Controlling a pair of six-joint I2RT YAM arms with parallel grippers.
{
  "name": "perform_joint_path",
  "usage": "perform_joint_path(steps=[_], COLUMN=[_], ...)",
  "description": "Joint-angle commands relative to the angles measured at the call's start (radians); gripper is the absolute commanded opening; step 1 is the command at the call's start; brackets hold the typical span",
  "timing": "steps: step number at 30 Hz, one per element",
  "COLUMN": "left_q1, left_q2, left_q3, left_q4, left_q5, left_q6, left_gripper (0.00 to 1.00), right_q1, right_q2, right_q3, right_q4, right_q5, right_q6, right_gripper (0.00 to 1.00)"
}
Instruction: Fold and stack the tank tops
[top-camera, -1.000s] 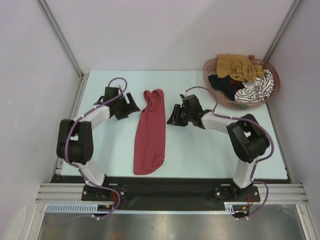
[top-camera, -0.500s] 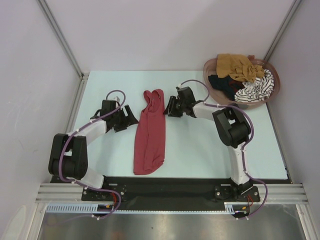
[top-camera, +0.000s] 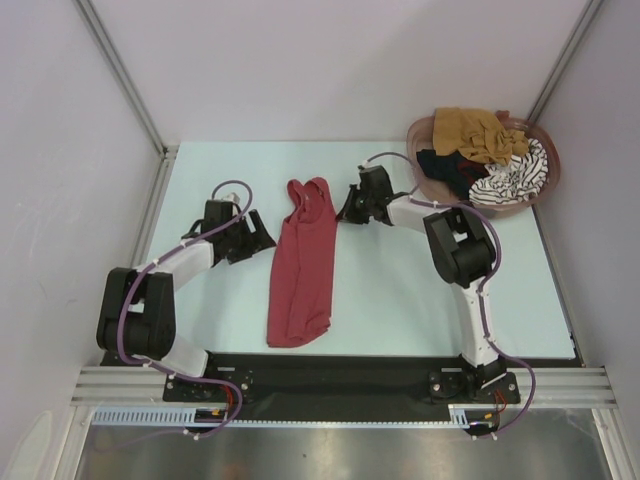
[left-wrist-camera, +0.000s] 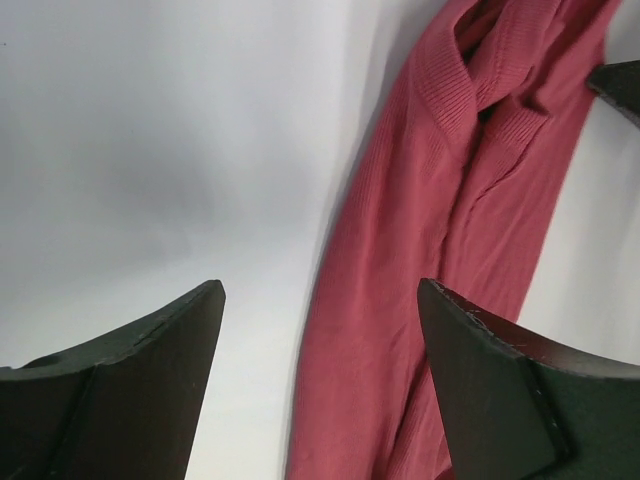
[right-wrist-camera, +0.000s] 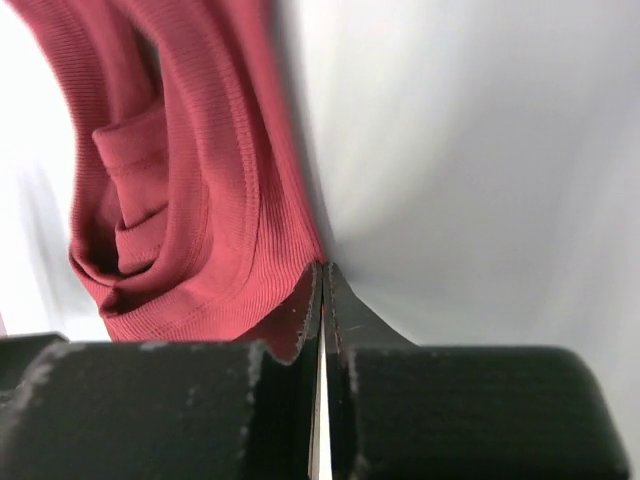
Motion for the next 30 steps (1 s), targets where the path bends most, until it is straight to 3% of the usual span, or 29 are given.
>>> perform_joint_path(steps=[1,7,17,19,23,30], left_q1=[-0.027,-0.053,-0.087,-0.093,-0.113,-0.138], left_q2=[-0.003,0.103,0.353,0.403,0.477,0.554], left_q3=[0.021,0.111,0.428,0.473,0.568,0.61], left_q4=[0.038,0.029,-0.029,-0.049,-0.072,-0.047], left_q5=[-0.048,-0.045,-0.014,-0.02,-0.016,0.029], left_q6=[0.023,0.014,0.027,0.026,0.014,-0.003], left_gripper=[0.84,0.84,0.78,0.76,0.72,0.66], right_q1=[-0.115,-0.135,-0.132,-0.133,-0.135,-0.136], right_q2=[-0.058,-0.051,-0.035,-0.028,-0.016,-0.016], right_q3=[-0.047,-0.073,-0.049,-0.04,-0.012,0.009], right_q4=[-0.062,-0.034,-0.029,-0.034,-0.045,-0.053], right_q5=[0.019,-0.061,-0.056,-0.055,-0.058,-0.069], right_q6=[-0.051,-0.05,-0.054,-0.054,-0.048,-0.044], right_gripper=[0.0,0.0,0.28,0.27,0.11,0.12])
